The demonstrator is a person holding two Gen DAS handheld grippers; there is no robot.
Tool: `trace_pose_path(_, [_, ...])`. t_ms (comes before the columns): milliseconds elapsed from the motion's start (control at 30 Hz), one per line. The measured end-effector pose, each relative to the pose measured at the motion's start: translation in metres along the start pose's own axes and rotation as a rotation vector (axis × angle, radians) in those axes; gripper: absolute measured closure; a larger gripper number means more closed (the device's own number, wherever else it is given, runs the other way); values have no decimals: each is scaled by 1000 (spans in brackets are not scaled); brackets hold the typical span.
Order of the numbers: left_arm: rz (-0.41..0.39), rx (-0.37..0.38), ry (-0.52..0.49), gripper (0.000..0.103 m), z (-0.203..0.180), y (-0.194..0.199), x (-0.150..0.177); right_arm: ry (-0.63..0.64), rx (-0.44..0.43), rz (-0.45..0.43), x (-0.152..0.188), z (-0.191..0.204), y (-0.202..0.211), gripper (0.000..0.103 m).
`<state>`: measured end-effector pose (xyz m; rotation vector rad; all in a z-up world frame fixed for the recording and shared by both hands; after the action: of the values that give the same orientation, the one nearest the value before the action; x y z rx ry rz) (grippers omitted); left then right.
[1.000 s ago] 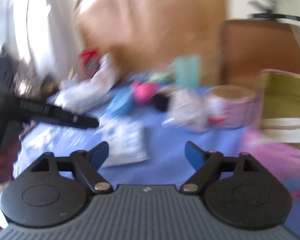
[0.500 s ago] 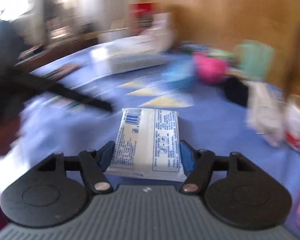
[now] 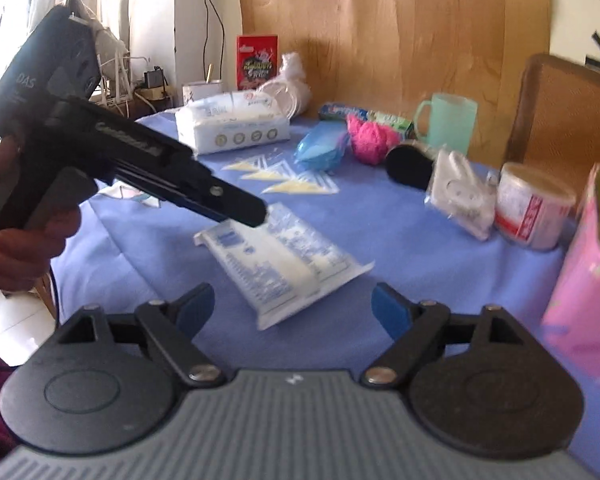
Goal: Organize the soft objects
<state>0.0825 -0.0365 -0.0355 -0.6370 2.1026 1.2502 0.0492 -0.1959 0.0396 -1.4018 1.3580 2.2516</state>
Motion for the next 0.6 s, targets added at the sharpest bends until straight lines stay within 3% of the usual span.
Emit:
trace_pose_path(67, [-2,-7,-14,54,-8,-4,2,-32,1,17,0,1,-13,26])
trace_pose_path(133, [9,-42,-38,54,-18,-6,0,-21,11,-13,-3,7,-16,44])
trace_pose_path(167, [6,-36,-39,54,-21,-5,-3,-5,32,-17,-5,9,-18,48])
trace_pose_path(267, [-34,17,-74,56,-41,1,-24,-38,57,-45,-9,2,-13,55])
trace_pose_path(333, [-40,100,-129,70,-66,0,-40,-71,83,-100,-14,-10,2,59])
trace_pose_path(367, [-33,146,-156,69,-82,-4,-47,-82,93,-137,-18,-16,11,78])
trace_pose_path(400, [-37,145,-200,70,-100,-9,-55,-94,93,-169,-24,-22,21,82])
trace_pose_path(500, [-76,149,-323,70,-141,-21,-73,-78,192,-230,-34,-38,43,80])
trace_pose_path(600, [-91,164,-310,67,-147,-26,-88,-98,230,-243,-32,-54,60,78])
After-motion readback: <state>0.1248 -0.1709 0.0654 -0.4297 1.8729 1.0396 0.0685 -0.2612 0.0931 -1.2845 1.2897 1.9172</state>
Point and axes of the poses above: each gripper's, at about its wrist camera, not at the fingertips, and y roughly against the way its jaws point, z to its left, x to its underside, the point moved 6 cm from there along -y, roughly the way its jaws point, and after that the axes turned 5 degrees about -y, right-handed, at the moved point
